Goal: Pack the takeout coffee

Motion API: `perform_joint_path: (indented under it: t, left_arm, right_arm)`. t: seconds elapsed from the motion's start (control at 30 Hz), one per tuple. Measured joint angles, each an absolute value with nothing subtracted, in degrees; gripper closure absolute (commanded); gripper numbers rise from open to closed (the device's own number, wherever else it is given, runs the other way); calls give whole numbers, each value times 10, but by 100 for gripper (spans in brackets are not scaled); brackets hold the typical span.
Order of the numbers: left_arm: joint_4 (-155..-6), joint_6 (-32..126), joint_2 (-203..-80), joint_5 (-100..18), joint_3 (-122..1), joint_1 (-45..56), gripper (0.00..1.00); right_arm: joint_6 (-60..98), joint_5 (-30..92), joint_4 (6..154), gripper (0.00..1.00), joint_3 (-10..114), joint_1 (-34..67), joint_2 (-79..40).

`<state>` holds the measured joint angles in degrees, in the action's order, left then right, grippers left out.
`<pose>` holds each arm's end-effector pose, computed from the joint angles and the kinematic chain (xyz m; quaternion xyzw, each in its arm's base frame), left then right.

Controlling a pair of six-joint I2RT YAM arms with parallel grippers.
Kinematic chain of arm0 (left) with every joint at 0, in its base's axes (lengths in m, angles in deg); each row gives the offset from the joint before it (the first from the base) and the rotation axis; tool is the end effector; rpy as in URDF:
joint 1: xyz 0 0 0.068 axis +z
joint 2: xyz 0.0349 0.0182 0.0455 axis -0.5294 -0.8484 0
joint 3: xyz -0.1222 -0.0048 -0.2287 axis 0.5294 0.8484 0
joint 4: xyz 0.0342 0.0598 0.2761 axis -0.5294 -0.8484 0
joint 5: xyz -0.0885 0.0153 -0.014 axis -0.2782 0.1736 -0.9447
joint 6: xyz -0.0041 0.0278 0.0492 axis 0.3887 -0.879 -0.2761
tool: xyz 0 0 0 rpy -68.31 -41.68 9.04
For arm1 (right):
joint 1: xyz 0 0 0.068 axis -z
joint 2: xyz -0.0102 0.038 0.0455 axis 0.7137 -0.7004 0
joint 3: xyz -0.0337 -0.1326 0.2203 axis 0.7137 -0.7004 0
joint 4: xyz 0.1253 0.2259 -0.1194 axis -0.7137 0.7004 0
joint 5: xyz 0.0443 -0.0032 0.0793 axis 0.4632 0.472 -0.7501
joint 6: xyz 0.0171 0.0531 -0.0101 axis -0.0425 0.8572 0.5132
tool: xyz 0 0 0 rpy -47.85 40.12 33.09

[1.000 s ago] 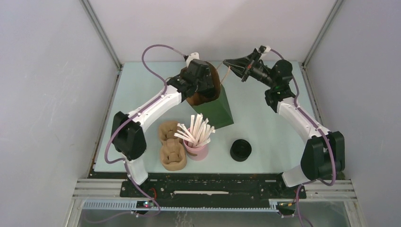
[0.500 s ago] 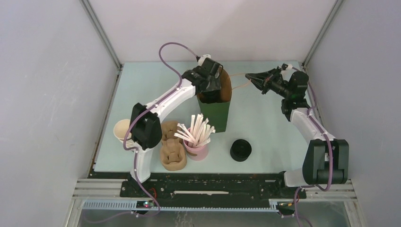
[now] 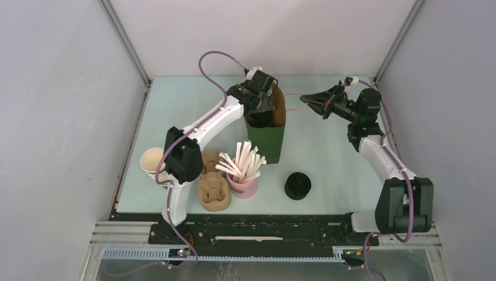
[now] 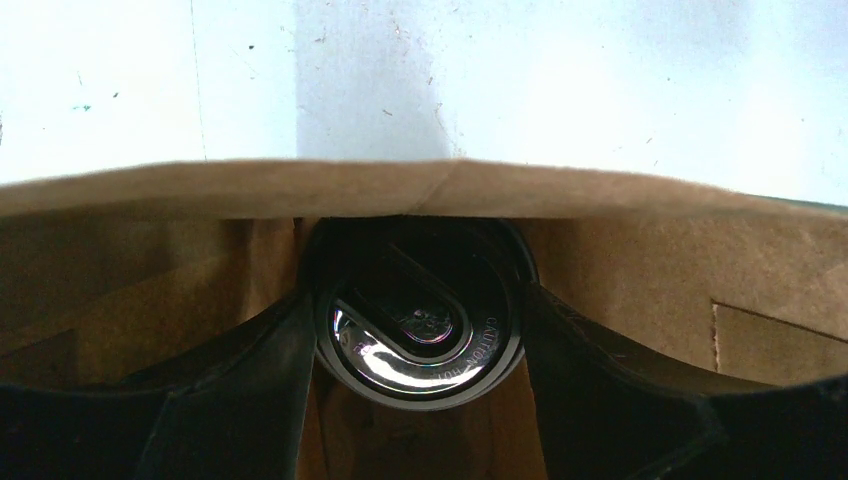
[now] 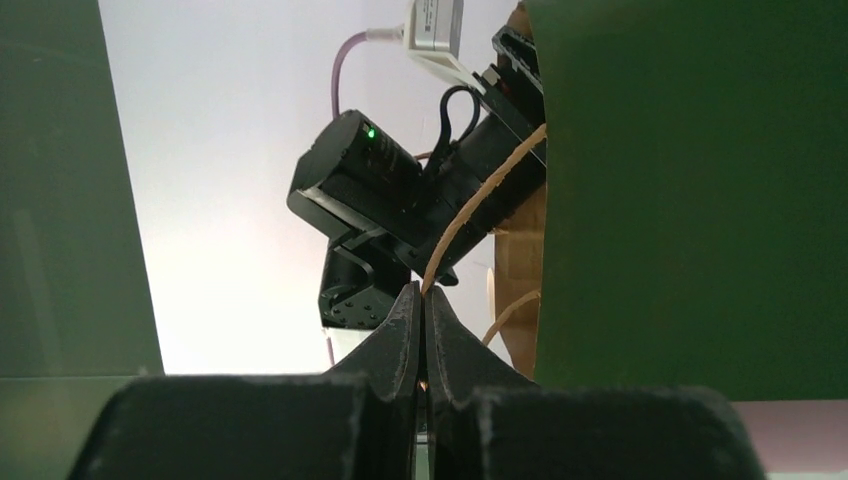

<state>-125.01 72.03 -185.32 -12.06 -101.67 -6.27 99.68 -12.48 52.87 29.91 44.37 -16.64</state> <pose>0.3941 -0.2925 0.2827 -0.0499 0.9188 -0.0819 0.3829 0.3374 0.0379 0.3024 0.2002 0.6709 0.6683 0.2514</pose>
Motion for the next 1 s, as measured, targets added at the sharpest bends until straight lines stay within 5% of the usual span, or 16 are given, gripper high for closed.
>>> perform_joint_path:
  t: [0.13, 0.37, 0.67, 1.0]
  left_arm:
    - [-1261, 716, -1860, -124, -1031, -63, 28]
    - [-1271, 712, -1860, -136, -1035, -60, 22]
    - [-1271, 711, -1860, -150, -1035, -55, 52]
    - [-1335, 715, -1879, -177, -1082, -53, 61]
  right_arm:
    - [974, -131, 552, 95, 301, 439, -163]
    - [948, -136, 581, 96, 306, 440, -163]
    - [947, -138, 582, 97, 306, 440, -163]
    - [940, -139, 587, 97, 306, 443, -163]
